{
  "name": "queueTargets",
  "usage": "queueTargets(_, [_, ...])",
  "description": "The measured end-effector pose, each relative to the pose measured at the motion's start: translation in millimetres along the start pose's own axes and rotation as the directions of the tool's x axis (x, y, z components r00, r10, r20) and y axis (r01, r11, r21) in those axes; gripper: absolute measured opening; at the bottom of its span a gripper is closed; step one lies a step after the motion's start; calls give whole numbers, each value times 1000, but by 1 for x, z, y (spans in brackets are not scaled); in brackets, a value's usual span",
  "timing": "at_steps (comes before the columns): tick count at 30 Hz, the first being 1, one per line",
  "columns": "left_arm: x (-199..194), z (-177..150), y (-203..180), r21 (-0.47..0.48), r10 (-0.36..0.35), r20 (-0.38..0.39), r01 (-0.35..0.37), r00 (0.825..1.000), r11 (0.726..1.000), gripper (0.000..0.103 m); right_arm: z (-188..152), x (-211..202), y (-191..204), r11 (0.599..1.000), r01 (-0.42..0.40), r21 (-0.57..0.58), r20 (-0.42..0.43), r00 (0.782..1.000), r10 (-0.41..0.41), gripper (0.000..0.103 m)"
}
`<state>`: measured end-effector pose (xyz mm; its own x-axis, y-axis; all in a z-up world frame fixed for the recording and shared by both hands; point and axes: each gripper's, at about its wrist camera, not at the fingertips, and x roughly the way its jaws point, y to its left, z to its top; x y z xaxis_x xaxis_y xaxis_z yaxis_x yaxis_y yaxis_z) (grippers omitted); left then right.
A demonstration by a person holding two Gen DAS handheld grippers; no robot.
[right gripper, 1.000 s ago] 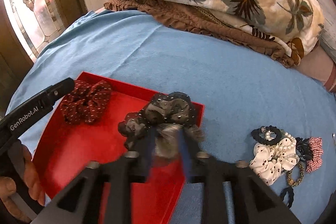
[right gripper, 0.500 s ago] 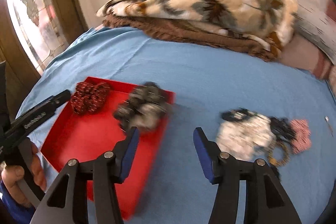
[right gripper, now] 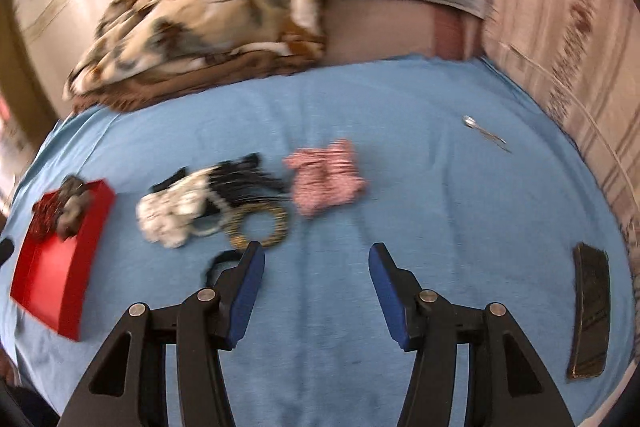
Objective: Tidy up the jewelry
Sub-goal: 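Release both scrunchies into the red tray from both grippers, then grasp white cherry scrunchie with left gripper while right gripper grasps gingham scrunchie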
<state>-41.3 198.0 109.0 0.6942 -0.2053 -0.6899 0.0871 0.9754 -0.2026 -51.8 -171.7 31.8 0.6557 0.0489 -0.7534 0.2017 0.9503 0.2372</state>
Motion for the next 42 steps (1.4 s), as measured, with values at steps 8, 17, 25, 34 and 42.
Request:
queueTargets(8, [54,10,-63,14,-20,-111,21,994,1000,64,17,39,-20,998,-41,49,18,999,40,59])
queueTargets(17, [127,9,-92,38,33,-199,-26,980,999,64,43,79,-36,994,-88,67,21,996,86,59])
queueTargets(25, [178,7,-108,23,16,-258,-10,966,1000,64,50,106,-43,988,-125,94,-18,992,127,59])
queueTargets(34, [190,11,-116,39,16,-271,-6,963,999,30,49,125,-50,968,-191,163,-72,976,205,19])
queueTargets(42, [156,11,-125,68,-9,-250,27,968,997,13,55,99,-49,974,-158,163,-5,987,161,8])
